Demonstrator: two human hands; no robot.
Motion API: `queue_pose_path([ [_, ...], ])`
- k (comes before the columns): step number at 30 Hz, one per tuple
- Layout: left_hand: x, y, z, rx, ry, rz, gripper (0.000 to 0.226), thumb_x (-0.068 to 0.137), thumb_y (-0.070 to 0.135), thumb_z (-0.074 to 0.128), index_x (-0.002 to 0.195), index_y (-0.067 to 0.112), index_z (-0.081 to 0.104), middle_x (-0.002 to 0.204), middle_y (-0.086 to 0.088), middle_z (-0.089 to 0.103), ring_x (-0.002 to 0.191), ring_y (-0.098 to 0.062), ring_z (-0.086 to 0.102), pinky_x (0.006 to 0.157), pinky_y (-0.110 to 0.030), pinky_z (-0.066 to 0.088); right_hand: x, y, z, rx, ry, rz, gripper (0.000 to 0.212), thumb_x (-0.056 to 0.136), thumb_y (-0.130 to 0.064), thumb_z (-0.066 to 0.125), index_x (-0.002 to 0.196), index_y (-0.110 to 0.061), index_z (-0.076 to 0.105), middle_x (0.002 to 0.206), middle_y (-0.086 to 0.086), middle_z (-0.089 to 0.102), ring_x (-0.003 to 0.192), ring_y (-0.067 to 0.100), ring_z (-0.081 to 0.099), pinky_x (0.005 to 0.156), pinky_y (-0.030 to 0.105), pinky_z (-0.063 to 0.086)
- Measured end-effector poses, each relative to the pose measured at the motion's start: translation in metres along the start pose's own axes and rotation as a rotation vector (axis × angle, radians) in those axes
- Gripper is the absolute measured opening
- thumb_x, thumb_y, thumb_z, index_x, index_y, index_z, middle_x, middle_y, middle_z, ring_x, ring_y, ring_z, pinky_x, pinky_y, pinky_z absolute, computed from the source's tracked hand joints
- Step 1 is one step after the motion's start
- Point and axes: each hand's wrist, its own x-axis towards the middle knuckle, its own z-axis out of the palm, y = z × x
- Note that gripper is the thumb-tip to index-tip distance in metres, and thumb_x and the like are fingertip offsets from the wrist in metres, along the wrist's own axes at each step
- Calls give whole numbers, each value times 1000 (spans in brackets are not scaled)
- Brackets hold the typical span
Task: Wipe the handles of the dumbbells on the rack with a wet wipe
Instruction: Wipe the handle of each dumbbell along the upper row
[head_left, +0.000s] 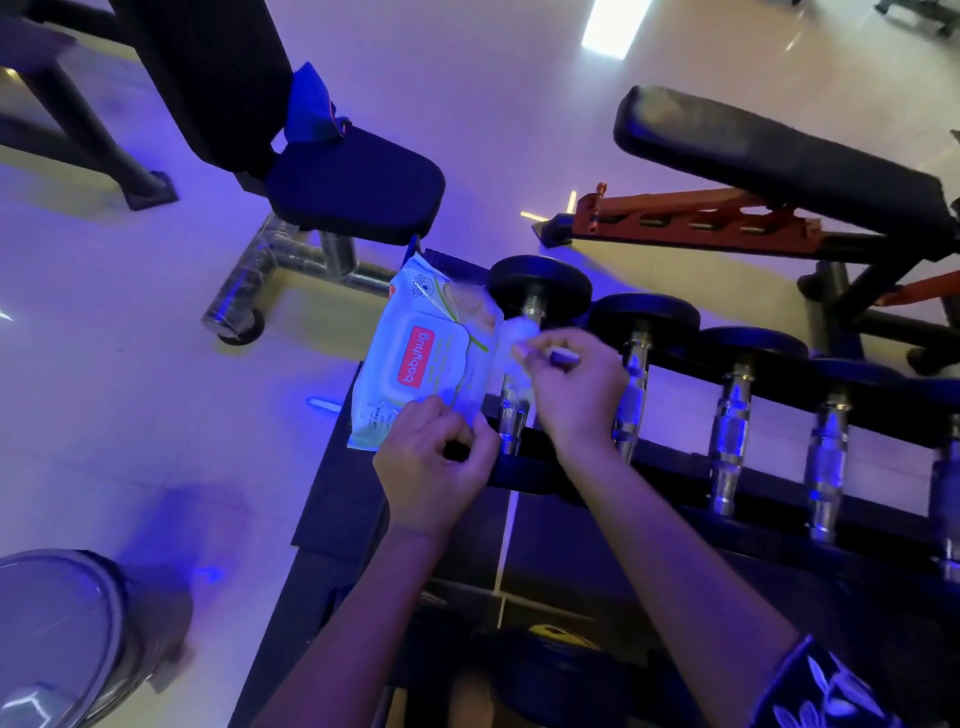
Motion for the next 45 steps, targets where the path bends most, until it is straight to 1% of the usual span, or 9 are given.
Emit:
queue_pose_path([
  [4, -2, 1, -1, 9, 0, 2, 39, 77, 19, 64, 47, 14, 41, 51, 4, 37, 52, -13, 36, 42, -28, 26, 23, 14, -6, -26, 46, 128, 9, 77, -13, 74, 70, -17, 69, 67, -4, 68, 65, 14, 62, 69, 36, 56],
  [12, 3, 6, -6, 95, -108, -47, 37, 76, 31, 59, 47, 19, 40, 53, 7, 38, 55, -15, 42, 42, -25, 29, -9, 3, -61, -99, -169, 53, 10, 76, -10, 74, 78, -20, 74, 73, -10, 71, 62, -2, 62, 67, 15, 50],
  [17, 17, 33, -4, 145, -345, -40, 36, 81, 44, 55, 56, 18, 59, 64, 8, 45, 64, -18, 53, 51, -32, 43, 10, 4, -93, -61, -33, 79, 23, 79, -5, 65, 84, -26, 74, 79, -10, 72, 62, 1, 61, 62, 20, 50],
  [23, 25, 79, 13, -186, -893, 122, 41, 76, 47, 69, 109, 23, 73, 102, 8, 68, 96, -5, 63, 87, -26, 49, 6, 25, -114, -22, -7, 162, 25, 72, -14, 56, 87, -22, 75, 78, -11, 69, 71, 4, 61, 74, 25, 50],
  [26, 15, 78, 16, 48, -1044, 245, 50, 75, 56, 72, 117, 30, 68, 111, 12, 64, 104, -8, 60, 85, -32, 51, -4, 37, -118, -81, -104, 60, 30, 70, -6, 61, 92, -22, 73, 98, -7, 70, 90, 8, 65, 80, 21, 51],
  [29, 10, 74, 13, 179, -1023, 335, 47, 77, 54, 72, 117, 31, 69, 110, 13, 67, 102, -11, 62, 79, -33, 51, -17, 48, -117, -257, -164, -60, 22, 71, -4, 72, 90, -15, 76, 94, -2, 68, 89, 11, 64, 78, 6, 42],
  [35, 14, 74, 16, 208, -1042, 272, 52, 72, 59, 74, 117, 35, 70, 110, 15, 70, 97, -13, 64, 79, -32, 50, -20, 52, -115, -478, -144, -208, 7, 74, -8, 71, 80, -9, 73, 87, 2, 53, 88, 20, 52, 68, 27, 42],
  [42, 21, 78, 17, 206, -1102, 137, 58, 61, 61, 81, 112, 34, 73, 102, 15, 72, 91, -7, 64, 79, -31, 51, 34, 30, -109, -420, -200, -167, 35, 75, -1, 68, 102, -21, 67, 83, -6, 56, 69, 11, 50, 58, 15, 34],
  [45, 24, 81, 17, 192, -1126, 83, 58, 58, 59, 84, 109, 33, 74, 99, 13, 73, 89, -6, 64, 78, -33, 52, 13, 35, -113, -515, -223, -224, 26, 73, 3, 61, 86, -14, 73, 79, -2, 56, 69, 16, 51, 53, 10, 29],
])
